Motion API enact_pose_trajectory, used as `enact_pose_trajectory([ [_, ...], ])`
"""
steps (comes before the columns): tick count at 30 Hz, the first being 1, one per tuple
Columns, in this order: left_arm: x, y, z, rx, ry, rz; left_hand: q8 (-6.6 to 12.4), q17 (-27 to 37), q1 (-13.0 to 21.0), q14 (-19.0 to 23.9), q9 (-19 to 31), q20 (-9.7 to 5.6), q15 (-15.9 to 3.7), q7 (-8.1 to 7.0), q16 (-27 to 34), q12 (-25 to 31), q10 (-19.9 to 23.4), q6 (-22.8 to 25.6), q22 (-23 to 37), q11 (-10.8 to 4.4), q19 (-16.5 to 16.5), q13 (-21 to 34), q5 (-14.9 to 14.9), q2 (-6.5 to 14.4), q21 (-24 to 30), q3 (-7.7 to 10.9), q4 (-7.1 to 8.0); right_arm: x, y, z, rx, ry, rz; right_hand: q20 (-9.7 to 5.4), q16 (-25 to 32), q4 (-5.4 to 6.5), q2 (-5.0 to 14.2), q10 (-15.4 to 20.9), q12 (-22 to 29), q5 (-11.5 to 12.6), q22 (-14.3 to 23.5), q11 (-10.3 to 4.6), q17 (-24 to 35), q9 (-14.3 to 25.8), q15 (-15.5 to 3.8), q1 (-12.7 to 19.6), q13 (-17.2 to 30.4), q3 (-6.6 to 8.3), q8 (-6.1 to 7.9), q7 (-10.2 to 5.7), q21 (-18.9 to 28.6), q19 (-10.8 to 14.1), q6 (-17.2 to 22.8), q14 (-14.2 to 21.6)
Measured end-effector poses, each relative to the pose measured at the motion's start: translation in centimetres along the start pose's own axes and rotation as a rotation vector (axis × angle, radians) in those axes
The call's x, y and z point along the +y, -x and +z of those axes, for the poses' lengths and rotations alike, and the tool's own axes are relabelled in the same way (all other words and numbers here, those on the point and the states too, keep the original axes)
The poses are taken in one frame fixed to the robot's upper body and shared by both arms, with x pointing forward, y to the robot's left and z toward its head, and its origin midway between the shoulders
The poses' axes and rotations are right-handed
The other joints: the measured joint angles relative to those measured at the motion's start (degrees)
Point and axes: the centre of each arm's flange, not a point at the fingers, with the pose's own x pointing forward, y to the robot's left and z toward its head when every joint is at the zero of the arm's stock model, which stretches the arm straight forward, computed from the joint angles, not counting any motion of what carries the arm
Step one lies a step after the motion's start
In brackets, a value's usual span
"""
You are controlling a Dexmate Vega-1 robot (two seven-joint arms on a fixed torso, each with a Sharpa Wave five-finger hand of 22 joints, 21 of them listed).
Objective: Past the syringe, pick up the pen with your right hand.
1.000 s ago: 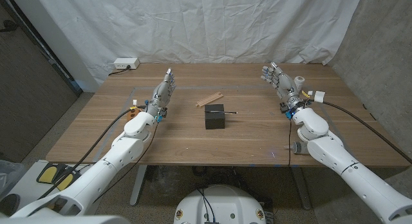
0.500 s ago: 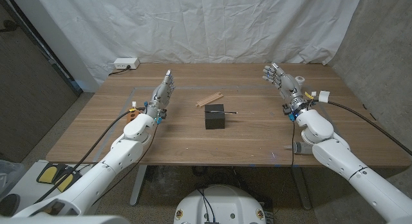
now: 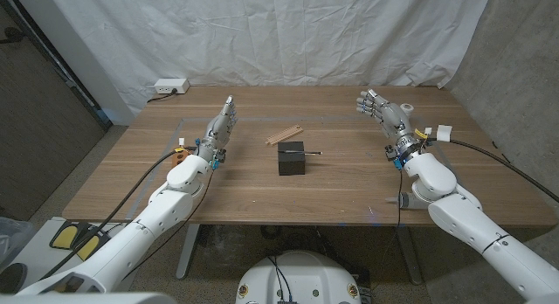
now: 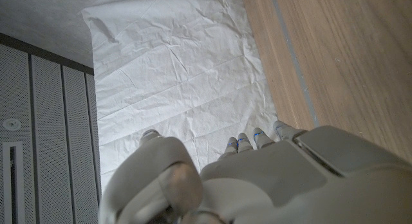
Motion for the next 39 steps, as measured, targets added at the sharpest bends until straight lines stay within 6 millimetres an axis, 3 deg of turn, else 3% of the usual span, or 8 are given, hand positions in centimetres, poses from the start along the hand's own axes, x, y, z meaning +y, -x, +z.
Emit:
enact_pose_trajectory([
  [7,0.0,0.1,0.0,0.000,-0.002,0.001,0.00,0.00,0.30,0.00,0.00,0.00,0.00,0.00,0.00,0.00,0.00,0.00,0.00,0.00,0.00,0.00,0.00,0.30,0.00,0.00,0.00,0.1,0.6,0.7,0.004,0.041,-0.013,-0.42,4.99,-1.68,2.20,7.63,2.92,-0.23,0.62,-1.72,3.03,0.00,-3.15,2.22,0.97,0.57,0.00,-3.33,1.65,5.79,-0.65,9.28],
  [17,0.1,0.4,0.2,-0.002,-0.006,0.009,0.00,0.00,0.75,0.00,0.00,0.00,0.00,-0.20,0.00,0.00,0.01,-0.21,0.00,-0.61,0.00,0.00,0.00,0.30,0.00,0.00,0.00,0.2,1.2,1.7,-0.010,0.093,-0.007,-0.75,9.26,-3.36,2.58,12.57,5.55,-0.23,1.50,-3.62,7.03,-0.01,-4.09,7.27,2.41,1.27,0.00,-4.59,2.87,7.83,-1.52,13.56],
  [25,0.2,0.5,0.3,-0.006,-0.010,0.013,0.00,0.00,0.98,0.00,0.00,0.00,0.00,-0.20,0.00,0.00,0.01,-0.21,0.00,-0.61,0.00,0.00,0.00,0.53,0.00,0.00,0.00,0.3,1.7,2.4,-0.013,0.141,-0.007,-0.83,13.07,-3.63,0.25,15.71,7.60,-0.23,2.81,-4.92,10.32,-0.01,-4.77,8.62,4.48,-0.13,0.00,-5.30,4.56,9.33,-2.24,16.46],
  [31,0.3,0.5,0.5,-0.006,-0.011,0.014,0.00,0.00,0.98,0.00,0.00,0.00,0.01,-0.20,0.00,0.00,0.01,-0.21,0.00,-0.61,0.00,0.00,0.00,0.53,0.00,0.00,0.00,0.2,2.2,2.8,-0.010,0.178,-0.011,-0.85,16.72,-3.88,-0.78,16.62,9.16,0.12,4.32,-5.01,12.98,0.26,-5.57,10.62,7.02,-0.39,-0.44,-4.87,6.45,10.59,-3.27,19.31],
  [39,0.3,0.7,0.8,-0.006,-0.014,0.016,0.00,0.00,1.28,0.01,0.00,0.00,0.00,-0.20,0.00,0.00,0.01,-0.21,0.00,-0.61,0.00,0.00,0.00,0.83,0.00,-0.23,-0.23,0.3,2.8,3.4,-0.008,0.216,-0.014,-0.92,25.80,-3.48,-2.24,16.86,12.66,0.81,9.49,-6.15,21.64,0.28,-6.07,14.91,14.36,-2.23,-0.44,-5.29,11.25,11.29,-4.12,20.42],
])
